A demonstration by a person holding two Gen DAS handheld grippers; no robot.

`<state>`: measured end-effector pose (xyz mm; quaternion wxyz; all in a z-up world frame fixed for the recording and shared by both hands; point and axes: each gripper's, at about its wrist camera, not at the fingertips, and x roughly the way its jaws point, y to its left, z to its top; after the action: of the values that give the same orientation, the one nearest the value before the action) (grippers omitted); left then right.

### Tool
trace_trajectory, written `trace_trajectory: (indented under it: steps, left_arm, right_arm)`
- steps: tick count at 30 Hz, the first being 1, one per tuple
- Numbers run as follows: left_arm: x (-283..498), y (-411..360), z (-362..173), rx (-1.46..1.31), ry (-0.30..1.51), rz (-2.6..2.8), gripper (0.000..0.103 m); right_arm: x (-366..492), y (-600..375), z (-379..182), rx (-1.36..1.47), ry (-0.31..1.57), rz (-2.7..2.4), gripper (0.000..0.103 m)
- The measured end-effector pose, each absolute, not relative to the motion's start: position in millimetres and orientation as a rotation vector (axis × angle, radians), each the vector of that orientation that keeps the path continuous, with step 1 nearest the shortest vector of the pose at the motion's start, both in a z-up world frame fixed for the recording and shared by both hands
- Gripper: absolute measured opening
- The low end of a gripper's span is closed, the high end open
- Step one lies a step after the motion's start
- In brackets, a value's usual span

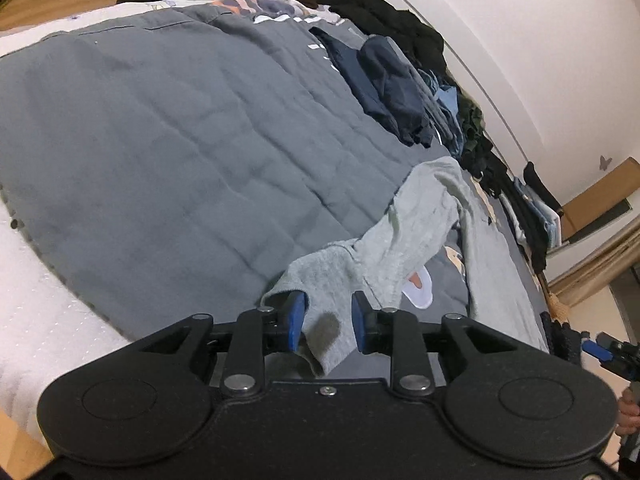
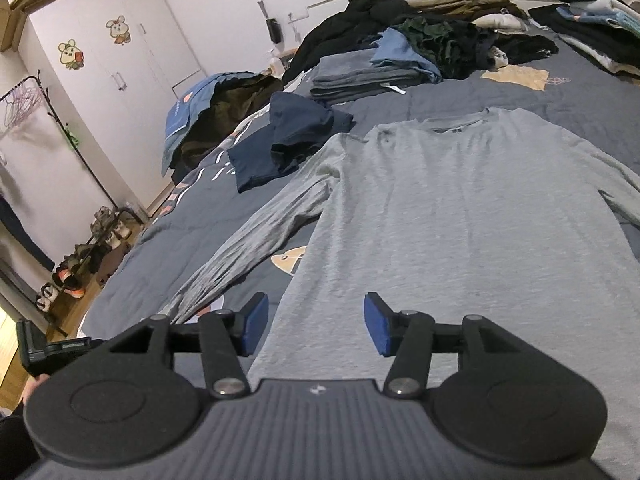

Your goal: Fold clothes

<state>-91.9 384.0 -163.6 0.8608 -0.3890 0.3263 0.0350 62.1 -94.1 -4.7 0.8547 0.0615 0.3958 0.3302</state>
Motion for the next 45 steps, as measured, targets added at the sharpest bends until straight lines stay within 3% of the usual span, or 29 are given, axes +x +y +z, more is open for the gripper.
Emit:
trace_trajectory:
  steps: [6,10,18,23,28,33,37,41,45]
  left_arm:
    - [-82,389,-171,-0.812,0.704,0.085,0.027]
    - [-97,399,-171,-0.832,0.677,0.098,0.036]
    - [-99,398,-177,-0.864,0.632,0.070,0.034]
    - [-104,404,-167,-0.864,0.559,0.067,0.005]
    - [-109,410,-156,-0.863,0.485,0.065,0.004]
    - [-118,440,-106,-0.778,0.384,0.100,0.004]
    - [-105,457,-99,-0.665,0.491,0.183,0.004]
    - [-86,467,-129,-0.707,0.605,0.208,0.006]
    - [-79,462,-146,-0.681,0.608,0.196,0.015]
  right_arm:
    - [60,-86,-5,0.124,0.843,0.705,0.053]
    - [59,-87,-5,0.123,0.845,0.710,0.054]
    - [58,-82,-7,0.123,0.856,0.712,0.054]
    - [56,-79,-5,0.139,0.858,0.724,0.055]
    - [55,-65,-7,0.131,0.865,0.758,0.055]
    - [54,-53,-10,0.127,0.879,0.781,0.056]
    - [53,-48,-13,0.124,0.886,0.790,0.056]
    - [53,-43,-16,0.116,0.894,0.790,0.056]
    - [51,-40,-19,0.113,0.903,0.807,0.056]
